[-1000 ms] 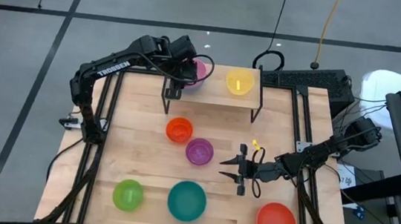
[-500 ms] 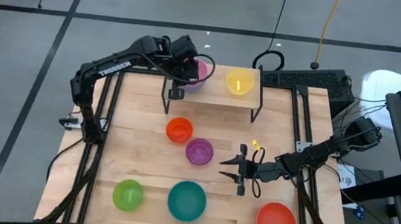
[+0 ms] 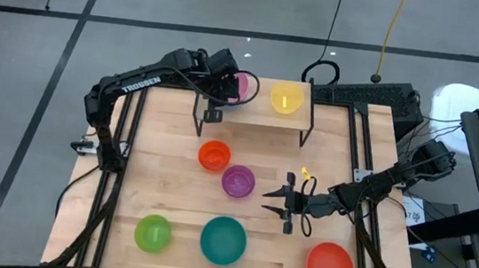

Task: Place and stack bowls onto a shelf
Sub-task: Stack the pink bowl on top of the blue bowl on the shelf, then stack the purple bowl on top of the yellow bowl on the shelf, then stack the green bowl on top of the pink bowl on the shelf

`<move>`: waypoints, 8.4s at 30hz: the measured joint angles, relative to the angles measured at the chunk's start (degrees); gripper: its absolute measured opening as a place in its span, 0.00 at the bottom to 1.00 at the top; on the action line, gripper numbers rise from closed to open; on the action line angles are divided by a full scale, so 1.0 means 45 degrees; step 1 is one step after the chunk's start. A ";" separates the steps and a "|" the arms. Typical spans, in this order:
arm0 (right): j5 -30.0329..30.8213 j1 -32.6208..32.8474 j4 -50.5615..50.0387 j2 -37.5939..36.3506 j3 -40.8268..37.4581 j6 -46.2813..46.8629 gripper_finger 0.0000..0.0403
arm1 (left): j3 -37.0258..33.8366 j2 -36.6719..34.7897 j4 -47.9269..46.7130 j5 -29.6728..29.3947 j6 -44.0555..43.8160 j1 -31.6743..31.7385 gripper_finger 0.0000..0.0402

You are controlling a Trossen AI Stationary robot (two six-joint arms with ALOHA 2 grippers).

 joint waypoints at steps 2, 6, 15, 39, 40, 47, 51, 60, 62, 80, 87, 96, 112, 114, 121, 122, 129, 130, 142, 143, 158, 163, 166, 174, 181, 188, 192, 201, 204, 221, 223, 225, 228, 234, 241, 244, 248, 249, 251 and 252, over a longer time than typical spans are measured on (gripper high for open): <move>-0.0001 0.0000 0.0000 0.0000 0.0004 0.0008 0.35 | -0.0005 -0.0254 -0.0001 -0.0293 0.0018 -0.0014 0.05; -0.0002 0.0000 -0.0005 0.0000 -0.0001 0.0012 0.35 | 0.0000 -0.1044 0.0010 -0.0398 0.0010 0.0038 0.05; 0.0000 0.0000 0.0004 0.0000 0.0001 -0.0011 0.35 | 0.0009 -0.1785 -0.0267 0.1141 -0.0331 0.0424 0.05; 0.0005 0.0000 -0.0202 -0.0005 0.0004 0.0664 0.35 | -0.5111 -0.5270 0.3456 -0.0191 -0.2133 -0.2116 0.05; 0.0021 -0.0007 -0.0204 -0.0005 0.0004 0.0751 0.35 | -0.5603 -0.5679 0.3808 -0.0181 -0.2355 -0.2426 0.05; -0.0447 -0.0645 -0.0655 -0.0015 0.0485 0.0835 0.35 | -0.9630 -0.7756 0.7726 -0.1163 -0.3735 -0.4941 0.05; -0.1389 -0.1220 -0.3401 -0.0015 0.2082 0.0993 0.35 | -1.1728 -0.8403 0.9722 -0.2650 -0.4609 -0.6335 0.05; -0.3459 -0.2443 -0.8217 0.0127 0.5024 0.0626 0.35 | -1.4273 -0.8642 1.3133 -0.4082 -0.6029 -0.8173 0.05; -0.3884 -0.2647 -0.8725 0.0473 0.5691 0.0495 0.35 | -1.4685 -0.8628 1.3309 -0.4047 -0.6972 -0.8278 0.05; -0.6376 -0.3381 -1.2693 0.5414 1.0160 -0.1089 0.35 | -1.7797 -0.8620 1.8282 -0.3441 -0.8665 -0.9924 0.05; -0.6321 -0.3385 -1.3003 0.5634 1.0001 -0.1414 0.35 | -1.8283 -0.8620 1.8685 -0.3752 -0.8674 -1.0401 0.05; -0.5023 -0.3525 -1.2603 0.5639 0.9327 -0.2193 0.35 | -1.8287 -0.8620 1.8712 -0.3771 -0.8477 -1.0415 0.05; -0.5683 -0.3818 -1.1946 0.5619 0.8344 -0.3041 0.01 | -1.8287 -0.8620 1.8705 -0.3778 -0.8344 -1.0413 0.05; -0.5681 -0.3818 -1.1974 0.5557 0.8344 -0.3015 0.02 | -1.8287 -0.8620 1.8695 -0.3777 -0.8344 -1.0413 0.05; -0.5688 -0.3818 -1.2083 0.4778 0.8349 -0.2847 0.01 | -1.8287 -0.8620 1.8685 -0.3778 -0.8344 -1.0413 0.05; -0.5683 -0.3822 -1.2170 0.4598 0.8349 -0.2771 0.01 | -1.8287 -0.8620 1.8690 -0.3780 -0.8344 -1.0413 0.05; -0.5673 -0.4018 -1.2773 0.3054 0.8369 -0.2205 0.00 | -1.8287 -0.8620 1.8695 -0.3780 -0.8232 -1.0403 0.05; -0.5648 -0.4043 -1.2967 0.2848 0.8450 -0.2127 0.00 | -1.8287 -0.8620 1.8695 -0.3780 -0.8232 -1.0403 0.05; -0.4525 -0.4820 -1.7930 0.1943 1.1750 -0.2278 0.00 | -1.8287 -0.8620 1.8700 -0.3785 -0.8057 -1.0403 0.05; -0.4309 -0.4963 -1.8280 0.1943 1.2032 -0.2386 0.00 | -1.8287 -0.8620 1.8695 -0.3780 -0.8057 -1.0403 0.05; -0.3596 -0.8344 -2.0587 0.1939 1.4514 -0.4062 0.00 | -1.8287 -0.8620 1.8700 -0.3780 -0.8057 -1.0403 0.05; -0.3609 -0.9590 -2.0632 0.1957 1.4522 -0.4541 0.00 | -1.8287 -0.8620 1.8700 -0.3780 -0.8062 -1.0403 0.05; -0.3609 -1.0236 -2.0600 0.1953 1.4522 -0.4823 0.00 | -1.8283 -0.8620 1.8700 -0.3780 -0.8062 -1.0407 0.05; -0.3651 -1.1389 -2.0546 0.1962 1.4522 -0.5189 0.00 | -1.8282 -0.8620 1.8702 -0.3781 -0.8067 -1.0403 0.05; -0.3730 -1.1676 -2.0124 0.1988 1.4242 -0.5032 0.00 | -1.8282 -0.8620 1.8703 -0.4111 -0.8082 -1.0403 0.05; -0.3818 -1.1710 -1.9405 0.2059 1.3528 -0.5020 0.00 | -1.8282 -0.8620 1.8705 -0.4116 -0.8227 -1.0403 0.05; -0.4018 -1.1710 -1.9285 0.2059 1.3361 -0.5018 0.01 | -1.8277 -0.8620 1.8707 -0.4118 -0.8252 -1.0403 0.05; -0.4021 -1.1710 -1.9100 0.2115 1.3361 -0.4977 0.01 | -1.8277 -0.8620 1.8705 -0.4120 -0.8257 -1.0403 0.05; -0.4026 -1.1710 -1.9141 0.2278 1.3361 -0.4936 0.01 | -1.8277 -0.8620 1.8705 -0.4120 -0.8261 -1.0403 0.05; -0.4023 -1.1706 -1.9453 0.2443 1.3361 -0.5120 0.02 | -1.8277 -0.8620 1.8700 -0.4120 -0.8145 -1.0408 0.05; -0.4022 -1.1706 -1.9560 0.2443 1.3361 -0.5110 0.04 | -1.8277 -0.8620 1.8700 -0.4120 -0.8140 -1.0408 0.05; -0.4018 -1.1706 -1.9546 0.2443 1.3361 -0.5106 0.07 | -1.8277 -0.8620 1.8700 -0.4120 -0.8135 -1.0408 0.05; -0.4015 -1.1706 -1.9535 0.2443 1.3361 -0.5021 0.12 | -1.8277 -0.8620 1.8700 -0.4120 -0.8128 -1.0403 0.05; -0.4012 -1.1692 -1.9241 0.2371 1.3361 -0.4841 0.21 | -1.8277 -0.8620 1.8695 -0.4120 -0.8113 -1.0408 0.05; -0.4008 -1.1383 -1.9136 0.1817 1.3361 -0.4361 0.26 | -1.8277 -0.8620 1.8671 -0.4116 -0.8116 -1.0408 0.05; -0.4012 -1.1107 -1.9147 0.1362 1.3361 -0.4084 0.27 | -1.8277 -0.8618 1.8661 -0.4116 -0.8116 -1.0408 0.05; -0.3997 -1.0492 -1.9342 0.0753 1.3361 -0.3516 0.27 | -1.8277 -0.8615 1.8661 -0.4111 -0.8125 -1.0408 0.05; -0.4004 -1.0291 -1.9451 0.0614 1.3361 -0.3293 0.27 | -1.8277 -0.8615 1.8661 -0.4111 -0.8183 -1.0408 0.05; -0.3994 -0.9840 -1.9819 0.0340 1.3371 -0.2822 0.27 | -1.8277 -0.8615 1.8661 -0.4113 -0.8312 -1.0463 0.05; -0.3973 -0.9570 -1.9996 0.0260 1.3371 -0.2581 0.27 | -1.8277 -0.8615 1.8663 -0.4113 -0.8336 -1.0542 0.05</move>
